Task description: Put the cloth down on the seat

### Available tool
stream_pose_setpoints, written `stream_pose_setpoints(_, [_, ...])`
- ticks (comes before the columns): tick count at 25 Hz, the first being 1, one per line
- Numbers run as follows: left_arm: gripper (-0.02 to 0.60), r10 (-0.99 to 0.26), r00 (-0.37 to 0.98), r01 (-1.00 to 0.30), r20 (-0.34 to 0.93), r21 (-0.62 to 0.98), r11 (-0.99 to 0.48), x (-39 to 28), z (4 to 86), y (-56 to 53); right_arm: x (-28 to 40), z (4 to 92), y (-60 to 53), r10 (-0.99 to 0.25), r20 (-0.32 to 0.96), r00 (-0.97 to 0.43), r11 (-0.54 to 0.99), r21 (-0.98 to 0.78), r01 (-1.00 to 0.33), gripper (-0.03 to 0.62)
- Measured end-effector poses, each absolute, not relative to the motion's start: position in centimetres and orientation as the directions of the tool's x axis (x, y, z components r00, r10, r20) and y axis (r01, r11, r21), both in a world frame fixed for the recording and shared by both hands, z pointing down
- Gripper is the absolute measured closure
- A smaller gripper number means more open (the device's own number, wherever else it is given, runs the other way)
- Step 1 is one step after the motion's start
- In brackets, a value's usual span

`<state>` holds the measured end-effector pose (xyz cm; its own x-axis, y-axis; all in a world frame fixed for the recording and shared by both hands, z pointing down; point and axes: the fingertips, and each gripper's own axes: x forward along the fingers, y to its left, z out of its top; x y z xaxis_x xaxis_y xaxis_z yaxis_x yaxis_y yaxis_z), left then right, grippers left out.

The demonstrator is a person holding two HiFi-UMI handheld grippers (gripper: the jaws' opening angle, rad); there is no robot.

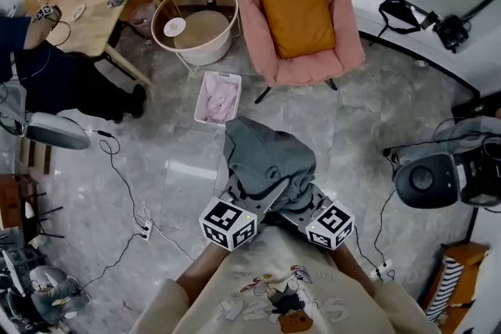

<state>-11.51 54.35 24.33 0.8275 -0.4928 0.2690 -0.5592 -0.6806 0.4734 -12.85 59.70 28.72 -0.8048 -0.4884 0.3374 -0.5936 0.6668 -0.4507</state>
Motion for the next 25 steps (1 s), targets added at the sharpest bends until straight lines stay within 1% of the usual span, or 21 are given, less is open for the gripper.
stream_pose_setpoints(10, [0.318, -0.553, 0.784, -0.619, 0.283, 0.421, -0.663, -8.8, 22.1, 44.4, -10.0, 26.6, 49.6, -0.453, 0.283, -0.846, 0.721, -0.442, -0.534, 0.358])
stream_pose_setpoints(14, [0.318, -0.587, 0.763, -0.643, 0.271, 0.412, -0.646, -7.2, 21.4, 41.1, -8.2, 26.1, 46.2, -0.437, 0.262, -0.86, 0.755, -0.413, -0.51, 0.358])
stream_pose_setpoints(18, [0.318, -0.624, 0.729, -0.681, 0.281, 0.384, -0.623, -5.1, 21.5, 38.0, -6.0, 26.3, 43.1, -0.419, 0.237, -0.876, 0.765, -0.428, -0.482, 0.358])
stream_pose_setpoints(25, [0.318, -0.637, 0.701, -0.706, 0.32, 0.432, -0.561, -1.4, 23.2, 36.1, -1.9, 27.6, 41.5, -0.389, 0.268, -0.881, 0.744, -0.473, -0.472, 0.358])
